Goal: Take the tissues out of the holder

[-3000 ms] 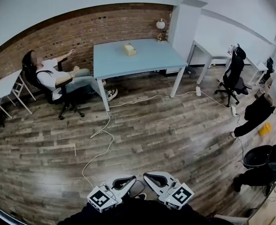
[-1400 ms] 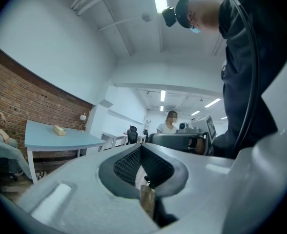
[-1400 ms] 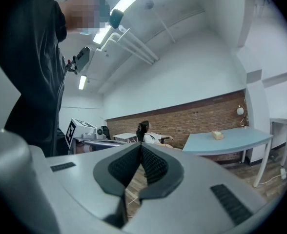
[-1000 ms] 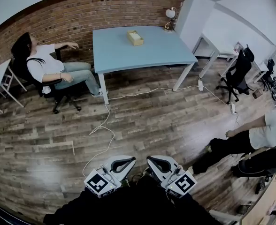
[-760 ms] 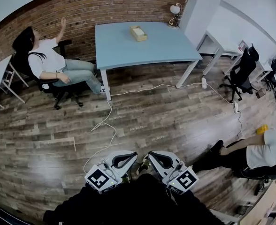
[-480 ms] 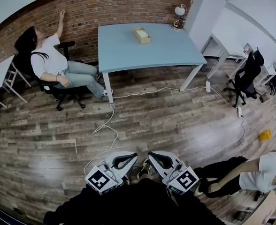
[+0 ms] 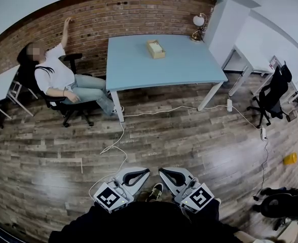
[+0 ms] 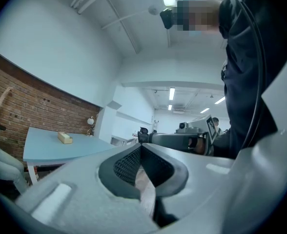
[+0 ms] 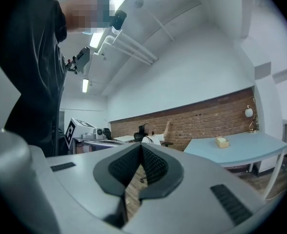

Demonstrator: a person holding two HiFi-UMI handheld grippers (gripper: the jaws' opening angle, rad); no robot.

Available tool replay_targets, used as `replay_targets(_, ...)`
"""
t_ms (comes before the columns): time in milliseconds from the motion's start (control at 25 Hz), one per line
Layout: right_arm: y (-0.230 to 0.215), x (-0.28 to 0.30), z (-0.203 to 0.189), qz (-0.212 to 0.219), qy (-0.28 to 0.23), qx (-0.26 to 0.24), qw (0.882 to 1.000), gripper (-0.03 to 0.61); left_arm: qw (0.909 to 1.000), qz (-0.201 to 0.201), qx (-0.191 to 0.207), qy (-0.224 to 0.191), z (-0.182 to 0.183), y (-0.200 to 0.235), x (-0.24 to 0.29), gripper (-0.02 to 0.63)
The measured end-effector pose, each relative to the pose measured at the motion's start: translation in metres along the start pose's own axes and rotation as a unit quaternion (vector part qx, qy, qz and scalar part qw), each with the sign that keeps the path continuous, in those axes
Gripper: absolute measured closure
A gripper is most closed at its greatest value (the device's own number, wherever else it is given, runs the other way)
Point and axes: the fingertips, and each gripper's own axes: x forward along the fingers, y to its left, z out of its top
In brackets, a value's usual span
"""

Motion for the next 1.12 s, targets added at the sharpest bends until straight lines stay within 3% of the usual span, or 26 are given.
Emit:
replay_targets(640,-0.119,-0.038,0.016,0.009,-0.008,-0.005,1.0,0.574,1.0,0.006,0.008,0.002,0.008,0.016,0.126,0.62)
replay_targets(1120,-0.159,-0.034,0.013,0.028,-0.006,-0.002,1.0,0.574,0.9996,0.028,-0.004,0.009,0.002,0.032,0.159,0.62)
